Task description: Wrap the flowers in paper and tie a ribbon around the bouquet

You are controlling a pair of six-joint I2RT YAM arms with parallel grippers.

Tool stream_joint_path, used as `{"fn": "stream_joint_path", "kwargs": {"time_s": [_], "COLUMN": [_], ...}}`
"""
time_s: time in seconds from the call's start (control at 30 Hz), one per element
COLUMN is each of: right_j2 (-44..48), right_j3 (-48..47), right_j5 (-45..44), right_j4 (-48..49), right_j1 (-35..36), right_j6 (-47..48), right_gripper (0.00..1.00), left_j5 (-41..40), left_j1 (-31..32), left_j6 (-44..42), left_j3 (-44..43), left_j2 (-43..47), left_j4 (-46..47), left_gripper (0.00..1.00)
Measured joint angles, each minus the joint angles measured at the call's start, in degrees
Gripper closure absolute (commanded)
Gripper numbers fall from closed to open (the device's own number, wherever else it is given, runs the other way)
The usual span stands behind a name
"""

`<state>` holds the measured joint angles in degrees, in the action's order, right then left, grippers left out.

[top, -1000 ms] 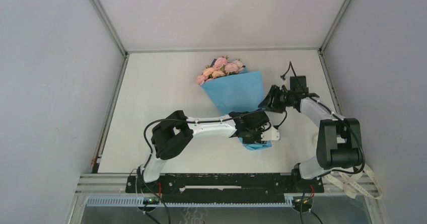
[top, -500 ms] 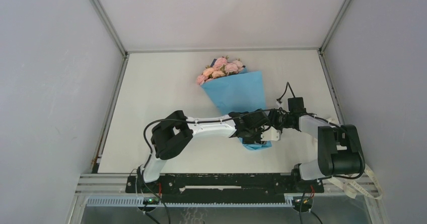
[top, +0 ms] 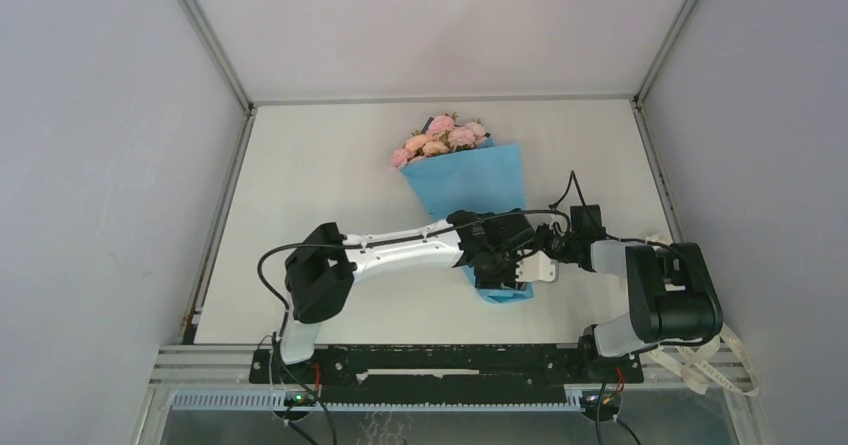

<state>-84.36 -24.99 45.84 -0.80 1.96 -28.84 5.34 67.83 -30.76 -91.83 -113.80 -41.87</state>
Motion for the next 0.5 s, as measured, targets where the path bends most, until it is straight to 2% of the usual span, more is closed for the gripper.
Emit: {"fn": "stream_joint_path", "kwargs": {"time_s": [0.27, 0.4, 0.5], "right_j2": [2.14, 2.86, 3.96], "right_j3": [2.58, 2.73, 2.78], "right_j5": [-0.48, -0.81, -1.40], "right_j4": [1.60, 1.38, 0.55], "right_j1": [0.44, 0.46, 0.72], "right_j6": [-1.38, -1.55, -1.53], "right_gripper": [1.00, 1.00, 0.93], "left_j5": [2.93, 2.51, 1.03], "left_j1": [2.58, 4.11, 4.85], "left_j6": [2.34, 2.47, 2.73], "left_j3": [-0.74, 0.24, 1.97], "left_j2": [-0.48, -1.03, -1.29], "left_j4": [-1.97, -0.26, 2.69], "left_gripper": [0.38, 0.45, 0.48]}}
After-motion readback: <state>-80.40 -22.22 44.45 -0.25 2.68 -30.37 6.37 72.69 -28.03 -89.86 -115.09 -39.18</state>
